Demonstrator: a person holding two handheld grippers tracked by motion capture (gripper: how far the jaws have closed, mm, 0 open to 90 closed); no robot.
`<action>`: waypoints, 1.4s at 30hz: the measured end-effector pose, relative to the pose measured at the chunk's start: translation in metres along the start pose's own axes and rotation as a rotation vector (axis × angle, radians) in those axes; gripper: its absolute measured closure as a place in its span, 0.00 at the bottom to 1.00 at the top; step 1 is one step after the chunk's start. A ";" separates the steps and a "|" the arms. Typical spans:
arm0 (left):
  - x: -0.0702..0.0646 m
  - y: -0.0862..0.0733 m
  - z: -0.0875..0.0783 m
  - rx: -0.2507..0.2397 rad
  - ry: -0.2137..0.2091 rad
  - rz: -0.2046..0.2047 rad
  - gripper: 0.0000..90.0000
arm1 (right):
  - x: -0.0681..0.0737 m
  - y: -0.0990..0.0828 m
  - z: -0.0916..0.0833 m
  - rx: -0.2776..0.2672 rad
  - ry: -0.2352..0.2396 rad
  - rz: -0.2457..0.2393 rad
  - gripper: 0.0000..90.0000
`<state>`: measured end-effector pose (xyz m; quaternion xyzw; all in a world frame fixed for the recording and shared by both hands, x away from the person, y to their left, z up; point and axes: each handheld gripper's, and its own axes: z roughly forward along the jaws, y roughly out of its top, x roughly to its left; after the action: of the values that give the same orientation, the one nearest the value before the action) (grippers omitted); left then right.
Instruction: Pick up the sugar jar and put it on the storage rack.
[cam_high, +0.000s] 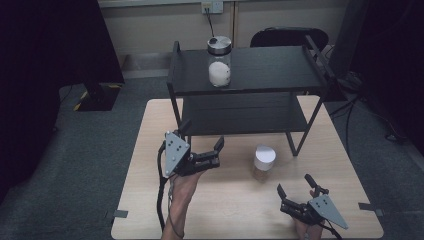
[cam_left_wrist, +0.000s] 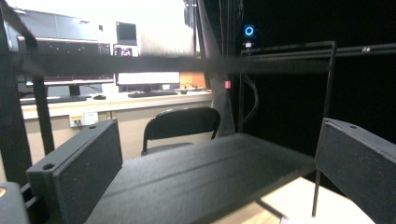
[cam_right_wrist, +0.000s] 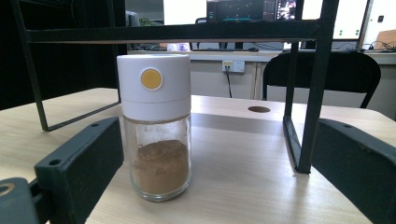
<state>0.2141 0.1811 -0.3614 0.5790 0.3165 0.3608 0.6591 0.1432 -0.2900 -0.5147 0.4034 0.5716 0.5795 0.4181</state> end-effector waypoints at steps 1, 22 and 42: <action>0.000 -0.005 -0.001 0.002 -0.006 -0.006 0.00 | 0.000 0.000 0.000 0.000 0.000 0.000 0.01; -0.015 -0.084 -0.027 0.064 -0.008 -0.035 0.00 | 0.000 0.000 0.000 -0.001 -0.002 0.001 0.01; -0.031 -0.136 -0.042 0.140 0.041 -0.030 0.00 | 0.000 -0.001 0.000 -0.003 -0.002 0.000 0.01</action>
<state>0.1769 0.1677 -0.5016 0.6114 0.3631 0.3396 0.6156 0.1428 -0.2896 -0.5152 0.4035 0.5700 0.5801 0.4193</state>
